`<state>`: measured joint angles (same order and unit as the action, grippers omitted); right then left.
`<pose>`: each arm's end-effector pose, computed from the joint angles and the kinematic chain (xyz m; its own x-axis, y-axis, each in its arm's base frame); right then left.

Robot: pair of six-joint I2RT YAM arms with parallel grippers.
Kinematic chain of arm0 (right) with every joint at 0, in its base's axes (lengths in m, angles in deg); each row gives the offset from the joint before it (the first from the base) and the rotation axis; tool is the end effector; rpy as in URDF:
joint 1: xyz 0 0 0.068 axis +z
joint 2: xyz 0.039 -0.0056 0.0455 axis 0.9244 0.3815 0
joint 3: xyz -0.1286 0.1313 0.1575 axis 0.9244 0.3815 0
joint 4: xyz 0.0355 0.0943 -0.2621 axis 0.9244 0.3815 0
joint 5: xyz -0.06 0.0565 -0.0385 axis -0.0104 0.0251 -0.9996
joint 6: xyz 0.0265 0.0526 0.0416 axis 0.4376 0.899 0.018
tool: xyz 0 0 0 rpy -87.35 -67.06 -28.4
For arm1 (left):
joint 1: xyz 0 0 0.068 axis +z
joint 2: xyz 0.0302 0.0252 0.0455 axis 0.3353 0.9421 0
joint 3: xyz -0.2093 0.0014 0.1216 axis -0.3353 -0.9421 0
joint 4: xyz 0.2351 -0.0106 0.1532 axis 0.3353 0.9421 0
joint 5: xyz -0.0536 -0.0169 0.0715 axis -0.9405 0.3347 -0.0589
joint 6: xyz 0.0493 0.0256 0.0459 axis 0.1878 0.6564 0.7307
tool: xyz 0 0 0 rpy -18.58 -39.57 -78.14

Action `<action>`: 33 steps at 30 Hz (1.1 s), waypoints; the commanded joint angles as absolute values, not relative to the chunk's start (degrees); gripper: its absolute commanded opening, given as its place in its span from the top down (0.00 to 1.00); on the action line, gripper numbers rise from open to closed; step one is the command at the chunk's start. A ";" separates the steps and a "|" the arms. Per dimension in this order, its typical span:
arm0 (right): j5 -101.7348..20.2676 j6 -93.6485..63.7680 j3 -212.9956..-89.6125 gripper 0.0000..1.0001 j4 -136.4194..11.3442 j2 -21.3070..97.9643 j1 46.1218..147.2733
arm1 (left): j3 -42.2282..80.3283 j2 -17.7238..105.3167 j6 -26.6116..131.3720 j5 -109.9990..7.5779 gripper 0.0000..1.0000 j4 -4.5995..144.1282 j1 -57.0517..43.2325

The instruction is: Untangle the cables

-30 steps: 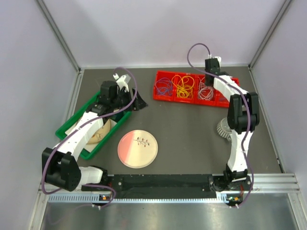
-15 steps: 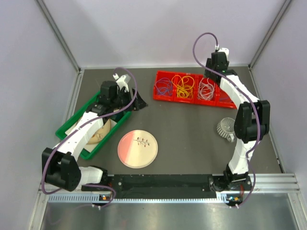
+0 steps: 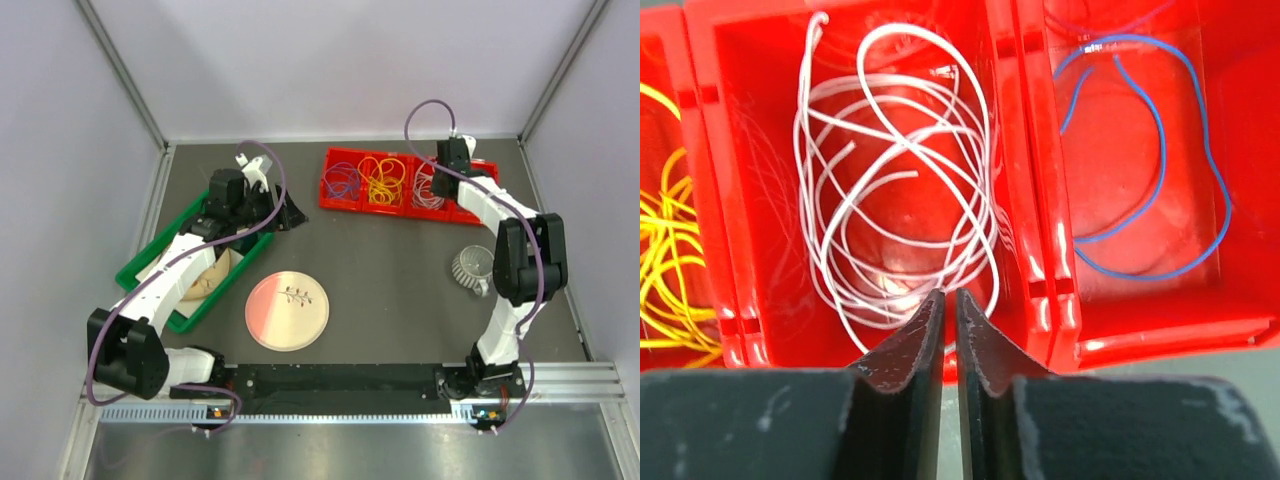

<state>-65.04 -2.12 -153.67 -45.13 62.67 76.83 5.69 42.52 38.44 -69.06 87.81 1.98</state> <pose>0.4342 0.0534 0.1747 -0.6472 0.2207 -0.7296 0.2782 0.9595 0.0434 0.3138 -0.1271 0.2583 -0.7179 -0.1780 -0.6730 0.3557 0.7373 -0.5744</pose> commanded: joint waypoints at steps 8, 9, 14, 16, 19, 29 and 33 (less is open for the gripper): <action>-65.86 -2.33 -160.22 0.85 -49.16 63.96 76.62 | 5.33 38.70 39.88 -67.38 0.29 88.22 2.01; -65.86 -2.33 -160.13 0.81 -49.07 62.47 76.62 | 5.42 38.70 39.88 -67.64 0.29 88.30 2.01; -63.68 -3.91 -160.22 0.31 -46.45 54.20 76.54 | 5.86 39.05 39.44 -67.56 0.29 87.87 2.10; -62.79 -4.44 -163.80 0.23 -42.76 53.14 76.62 | 6.03 38.97 39.70 -67.12 0.29 88.39 2.01; -62.79 -4.62 -165.93 0.18 -35.73 51.21 76.62 | 6.38 38.09 41.19 -65.02 0.29 90.23 2.01; -62.52 -0.31 -152.85 0.01 -27.36 30.74 76.97 | 7.26 37.29 40.76 -54.82 0.17 93.49 2.45; -64.28 0.04 -147.40 0.01 -25.78 24.32 76.97 | 7.35 37.21 39.35 -54.38 0.14 92.96 2.54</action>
